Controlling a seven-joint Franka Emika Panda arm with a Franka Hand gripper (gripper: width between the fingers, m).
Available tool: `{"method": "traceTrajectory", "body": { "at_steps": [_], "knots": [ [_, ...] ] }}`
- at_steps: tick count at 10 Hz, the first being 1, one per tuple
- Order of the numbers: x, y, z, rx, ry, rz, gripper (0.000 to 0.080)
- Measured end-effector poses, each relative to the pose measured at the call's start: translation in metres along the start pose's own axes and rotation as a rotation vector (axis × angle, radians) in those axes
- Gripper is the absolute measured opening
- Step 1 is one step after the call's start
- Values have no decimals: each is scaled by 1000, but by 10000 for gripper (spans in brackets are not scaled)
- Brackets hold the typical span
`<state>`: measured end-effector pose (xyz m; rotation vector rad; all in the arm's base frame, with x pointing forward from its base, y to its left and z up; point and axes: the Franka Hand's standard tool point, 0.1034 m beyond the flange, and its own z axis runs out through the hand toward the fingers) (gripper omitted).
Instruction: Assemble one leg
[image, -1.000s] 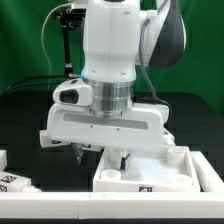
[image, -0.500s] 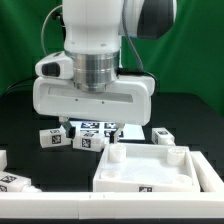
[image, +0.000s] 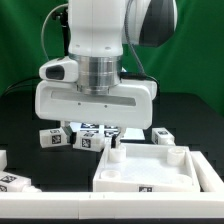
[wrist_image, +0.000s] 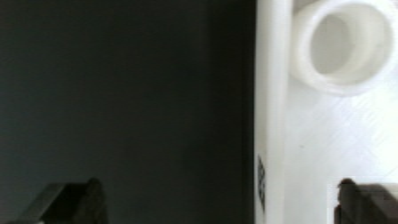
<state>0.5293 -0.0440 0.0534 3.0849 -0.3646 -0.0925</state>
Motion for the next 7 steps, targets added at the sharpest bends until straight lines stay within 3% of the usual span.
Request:
{"method": "traceTrajectory", "body": {
  "at_steps": [2,3,4,7],
  "knots": [
    [-10,22,-13,34,-29,113,648],
    [-16,42,-18,95,-67,208,648],
    [-16,61,-20,131,-74,278,648],
    [-18,59,-18,125,-99,269,648]
  ]
}}
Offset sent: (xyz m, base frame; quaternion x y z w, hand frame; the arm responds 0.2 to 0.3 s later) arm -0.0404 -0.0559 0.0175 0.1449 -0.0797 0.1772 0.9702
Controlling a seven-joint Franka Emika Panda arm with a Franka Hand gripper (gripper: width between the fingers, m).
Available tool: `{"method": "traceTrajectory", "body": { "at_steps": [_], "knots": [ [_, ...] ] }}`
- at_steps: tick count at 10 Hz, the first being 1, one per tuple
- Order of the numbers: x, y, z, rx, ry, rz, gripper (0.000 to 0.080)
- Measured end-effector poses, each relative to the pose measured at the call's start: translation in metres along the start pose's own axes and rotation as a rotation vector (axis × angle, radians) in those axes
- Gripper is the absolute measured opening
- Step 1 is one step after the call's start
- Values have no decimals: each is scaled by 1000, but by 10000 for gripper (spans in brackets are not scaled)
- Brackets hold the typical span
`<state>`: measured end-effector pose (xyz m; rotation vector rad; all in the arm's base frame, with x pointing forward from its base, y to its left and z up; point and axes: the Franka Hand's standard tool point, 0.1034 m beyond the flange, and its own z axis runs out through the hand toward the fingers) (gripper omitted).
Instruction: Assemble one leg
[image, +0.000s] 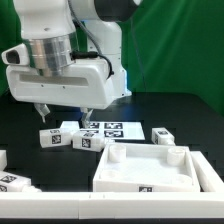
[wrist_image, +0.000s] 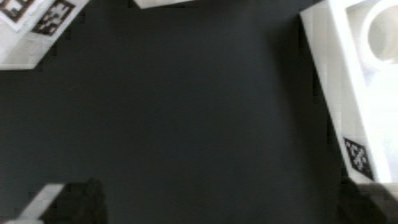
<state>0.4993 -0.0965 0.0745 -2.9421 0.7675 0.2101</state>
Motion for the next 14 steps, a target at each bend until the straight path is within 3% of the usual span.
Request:
{"method": "traceTrajectory", "body": {
  "at_steps": [2,3,5,6,10,11,12,14],
  "knots": [
    [-2,13,-3,22,-186,100,648],
    [9,39,-8,66,-317,202,648],
    [10,90,-1,150,-477,360,648],
    [9,103,4,157,-511,384,648],
    [4,98,6,156,-560,374,648],
    [-8,90,15,186,-588,435,648],
    [-22,84,25,195,-613,489,648],
    [-25,80,30,182,-615,488,648]
  ]
}}
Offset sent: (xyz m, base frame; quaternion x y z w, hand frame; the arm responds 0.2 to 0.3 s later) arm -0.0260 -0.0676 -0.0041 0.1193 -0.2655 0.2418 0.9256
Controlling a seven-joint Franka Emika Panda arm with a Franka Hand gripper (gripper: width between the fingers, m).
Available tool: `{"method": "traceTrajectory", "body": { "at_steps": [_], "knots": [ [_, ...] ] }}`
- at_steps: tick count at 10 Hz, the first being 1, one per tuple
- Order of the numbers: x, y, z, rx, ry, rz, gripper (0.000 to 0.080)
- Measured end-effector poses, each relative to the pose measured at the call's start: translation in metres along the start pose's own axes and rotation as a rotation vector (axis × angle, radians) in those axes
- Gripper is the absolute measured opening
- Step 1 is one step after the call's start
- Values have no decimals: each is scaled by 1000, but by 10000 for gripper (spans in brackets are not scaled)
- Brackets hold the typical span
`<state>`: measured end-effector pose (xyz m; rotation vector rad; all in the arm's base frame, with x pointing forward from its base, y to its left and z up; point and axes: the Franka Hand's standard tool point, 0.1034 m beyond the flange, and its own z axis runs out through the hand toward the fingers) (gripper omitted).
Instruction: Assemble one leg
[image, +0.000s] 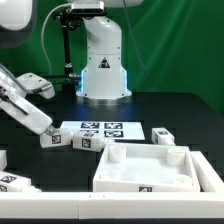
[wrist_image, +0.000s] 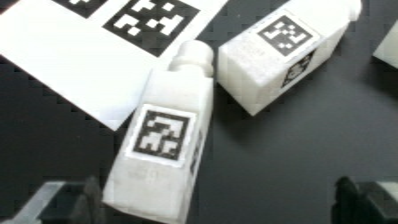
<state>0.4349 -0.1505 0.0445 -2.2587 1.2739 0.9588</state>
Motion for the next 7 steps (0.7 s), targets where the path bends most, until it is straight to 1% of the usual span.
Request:
{"method": "traceTrajectory", "body": {
  "at_steps": [2,3,4,5,6,7],
  "knots": [
    [0,1,1,0,-1,2,648],
    [1,3,2,5,-4,9,648],
    [4,17,11,35,-24,53,648],
    [4,32,28,64,-41,104,648],
    [3,40,40,98,-65,143,648],
    [4,42,44,115,-76,159,648]
  ]
}}
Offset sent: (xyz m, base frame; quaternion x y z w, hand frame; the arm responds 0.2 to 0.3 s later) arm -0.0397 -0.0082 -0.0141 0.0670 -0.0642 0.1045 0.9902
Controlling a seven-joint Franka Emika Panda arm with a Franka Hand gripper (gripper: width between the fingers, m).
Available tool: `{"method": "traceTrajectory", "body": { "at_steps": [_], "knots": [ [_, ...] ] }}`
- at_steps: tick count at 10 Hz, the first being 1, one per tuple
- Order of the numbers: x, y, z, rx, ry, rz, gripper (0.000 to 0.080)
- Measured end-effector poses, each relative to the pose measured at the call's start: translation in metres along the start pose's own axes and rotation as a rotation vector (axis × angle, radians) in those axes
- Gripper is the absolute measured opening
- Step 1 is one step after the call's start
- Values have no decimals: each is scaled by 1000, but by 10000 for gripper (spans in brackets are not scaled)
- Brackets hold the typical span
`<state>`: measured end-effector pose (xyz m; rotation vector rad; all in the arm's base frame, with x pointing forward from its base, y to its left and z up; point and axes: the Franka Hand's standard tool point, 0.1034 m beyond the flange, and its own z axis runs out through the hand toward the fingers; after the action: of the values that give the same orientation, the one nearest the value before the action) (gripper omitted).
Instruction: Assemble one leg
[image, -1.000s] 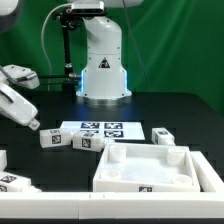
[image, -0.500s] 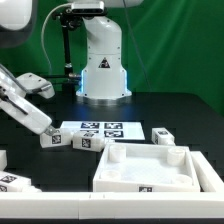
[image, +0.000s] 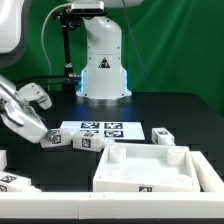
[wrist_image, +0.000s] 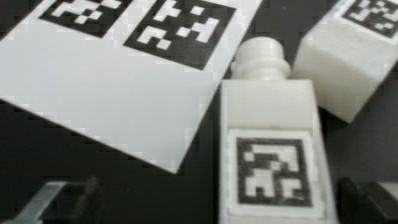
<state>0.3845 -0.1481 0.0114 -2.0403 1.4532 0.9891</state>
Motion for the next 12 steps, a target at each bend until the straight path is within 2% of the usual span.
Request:
{"method": "traceTrajectory", "body": {
  "at_steps": [1,3,4,5,6,7,10,11,12],
  "knots": [
    [1,-1,1,10,-1,6,648],
    [-1,-7,2,-1,8,-9,648],
    [0,-6,2,1,8,-7,521],
    [0,-7,2,1,8,-7,521],
    [0,-6,2,0,8,-7,373],
    [0,-6,2,1,8,-7,285],
    [-2,-10,0,0,18,-16,285],
    [-8,-17,-3,0,25,-30,285],
    [-29,-34,-12,-3,39,-64,285]
  ]
}}
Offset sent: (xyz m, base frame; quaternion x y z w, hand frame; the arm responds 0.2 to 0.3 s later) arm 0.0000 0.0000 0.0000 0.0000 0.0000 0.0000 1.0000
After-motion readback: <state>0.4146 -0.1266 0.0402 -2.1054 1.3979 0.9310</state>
